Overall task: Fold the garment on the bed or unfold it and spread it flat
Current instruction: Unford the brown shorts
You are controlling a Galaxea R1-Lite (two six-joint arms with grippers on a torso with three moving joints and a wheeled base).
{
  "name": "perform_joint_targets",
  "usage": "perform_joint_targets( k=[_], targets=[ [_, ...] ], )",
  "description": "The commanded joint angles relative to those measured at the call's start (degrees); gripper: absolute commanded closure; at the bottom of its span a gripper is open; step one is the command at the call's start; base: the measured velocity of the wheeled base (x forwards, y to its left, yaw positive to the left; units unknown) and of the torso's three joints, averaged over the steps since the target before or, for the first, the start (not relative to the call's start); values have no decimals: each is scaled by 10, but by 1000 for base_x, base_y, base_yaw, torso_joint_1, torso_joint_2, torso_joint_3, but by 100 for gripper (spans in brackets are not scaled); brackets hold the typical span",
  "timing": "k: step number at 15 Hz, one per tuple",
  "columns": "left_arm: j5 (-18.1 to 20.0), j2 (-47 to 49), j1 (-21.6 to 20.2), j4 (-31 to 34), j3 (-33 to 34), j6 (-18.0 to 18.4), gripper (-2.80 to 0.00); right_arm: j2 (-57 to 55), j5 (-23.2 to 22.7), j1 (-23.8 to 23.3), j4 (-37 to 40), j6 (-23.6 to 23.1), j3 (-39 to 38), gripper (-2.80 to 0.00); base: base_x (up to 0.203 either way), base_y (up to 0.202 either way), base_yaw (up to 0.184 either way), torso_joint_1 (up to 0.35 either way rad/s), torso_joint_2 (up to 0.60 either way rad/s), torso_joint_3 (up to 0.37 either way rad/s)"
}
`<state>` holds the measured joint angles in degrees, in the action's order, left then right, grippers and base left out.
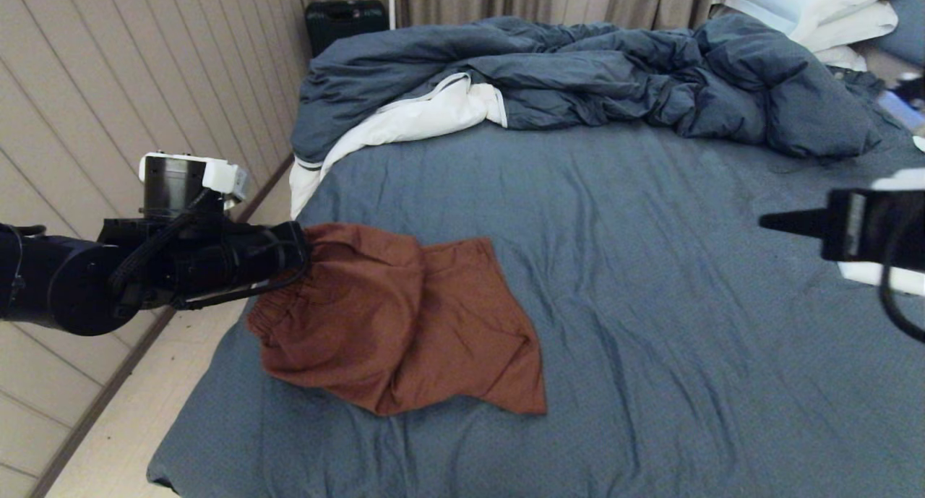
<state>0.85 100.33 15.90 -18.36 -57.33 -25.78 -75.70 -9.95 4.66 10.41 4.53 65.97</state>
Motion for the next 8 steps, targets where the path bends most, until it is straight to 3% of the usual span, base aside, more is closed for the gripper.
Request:
perform_joint_targets(
  k=[1, 5, 8],
  targets=[
    [-1, 2, 0, -1, 2, -4, 0, -217, -1, 47, -5, 3, 128, 0, 0, 0, 0, 0, 0, 0],
    [-2, -1, -1, -1, 7, -5, 0, -367, 8, 163, -9, 3, 271, 0, 0, 0, 0, 0, 0, 0],
    [0, 3, -1, -1, 10, -5, 0, -431, 22, 203, 1, -3, 322, 0, 0, 0, 0, 0, 0, 0]
  ],
)
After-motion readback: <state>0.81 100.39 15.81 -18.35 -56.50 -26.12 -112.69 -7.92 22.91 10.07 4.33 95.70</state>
